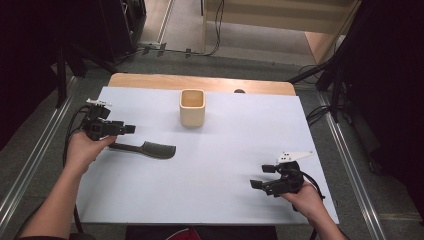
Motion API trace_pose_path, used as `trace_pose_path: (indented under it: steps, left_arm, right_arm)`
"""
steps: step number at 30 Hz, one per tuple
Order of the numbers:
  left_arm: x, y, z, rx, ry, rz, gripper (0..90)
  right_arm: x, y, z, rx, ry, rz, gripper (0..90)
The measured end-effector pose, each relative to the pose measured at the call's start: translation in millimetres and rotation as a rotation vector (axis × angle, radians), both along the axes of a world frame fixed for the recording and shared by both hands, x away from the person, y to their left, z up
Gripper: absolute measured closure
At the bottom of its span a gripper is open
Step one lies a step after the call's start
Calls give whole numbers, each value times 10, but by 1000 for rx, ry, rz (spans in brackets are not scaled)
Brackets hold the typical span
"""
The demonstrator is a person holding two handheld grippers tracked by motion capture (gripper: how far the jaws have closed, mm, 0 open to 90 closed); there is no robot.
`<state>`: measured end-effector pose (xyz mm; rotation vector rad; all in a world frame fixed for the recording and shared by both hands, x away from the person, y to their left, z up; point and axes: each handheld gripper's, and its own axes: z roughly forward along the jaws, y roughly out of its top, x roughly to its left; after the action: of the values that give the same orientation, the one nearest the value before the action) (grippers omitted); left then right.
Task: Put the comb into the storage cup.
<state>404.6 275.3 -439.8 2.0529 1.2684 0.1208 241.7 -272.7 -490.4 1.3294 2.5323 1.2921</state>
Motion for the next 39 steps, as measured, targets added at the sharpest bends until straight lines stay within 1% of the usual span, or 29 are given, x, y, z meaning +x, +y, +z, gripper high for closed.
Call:
trace_pose_path:
  steps: [1,2,4,5,6,7,8,9,10,11,12,13,14,16,18,21,24,30,32,35,36,39]
  left_arm:
    - [-6,13,-5,-6,0,6,435]
    - [-12,23,-9,-7,-2,13,459]
    - [-20,45,-17,8,-7,15,523]
    - [-25,68,-32,12,-10,21,594]
    - [-25,68,-32,12,-10,21,621]
    - [-27,80,-47,13,-9,20,621]
    - [-24,93,-68,29,7,20,668]
    - [-24,93,-68,29,7,20,705]
    - [-27,96,-79,41,6,21,747]
    - [-29,101,-90,59,7,21,747]
    - [-28,108,-102,75,15,19,846]
    - [-27,111,-117,82,21,21,846]
    - [-24,117,-137,97,28,20,879]
    - [-23,128,-167,110,35,16,900]
    - [-23,134,-188,121,35,13,900]
    - [-17,158,-221,111,45,14,900]
    - [-13,168,-265,129,60,9,900]
    - [-9,166,-287,133,60,10,900]
    - [-9,163,-297,141,59,9,900]
    - [-4,178,-324,147,67,12,900]
    - [-6,186,-336,142,69,13,900]
    - [-9,205,-373,144,84,15,900]
  right_arm:
    - [0,0,0,0,0,0,129]
    - [0,1,0,0,1,0,129]
    - [-1,2,0,0,2,-1,129]
    - [-1,2,0,0,2,0,129]
    - [-1,2,0,0,2,0,129]
    - [-1,3,0,0,1,-1,129]
    - [-3,4,1,0,1,0,129]
    - [-3,4,1,0,1,0,129]
    - [-3,4,1,0,1,0,129]
    - [-3,4,1,0,1,0,129]
    - [-3,4,1,-1,2,0,129]
    - [-3,4,1,-1,2,0,129]
    - [-3,4,1,0,1,0,129]
    - [-3,5,0,-1,2,0,129]
    - [-2,5,0,-1,2,0,129]
    - [-4,7,1,1,2,2,129]
    - [-4,6,0,-2,-1,3,129]
    - [-4,7,1,-3,0,1,129]
    - [-2,8,-2,-6,0,3,129]
    - [-3,9,-1,-5,-1,3,129]
    - [-3,9,-1,-5,0,3,129]
    - [-1,9,-2,-5,0,3,129]
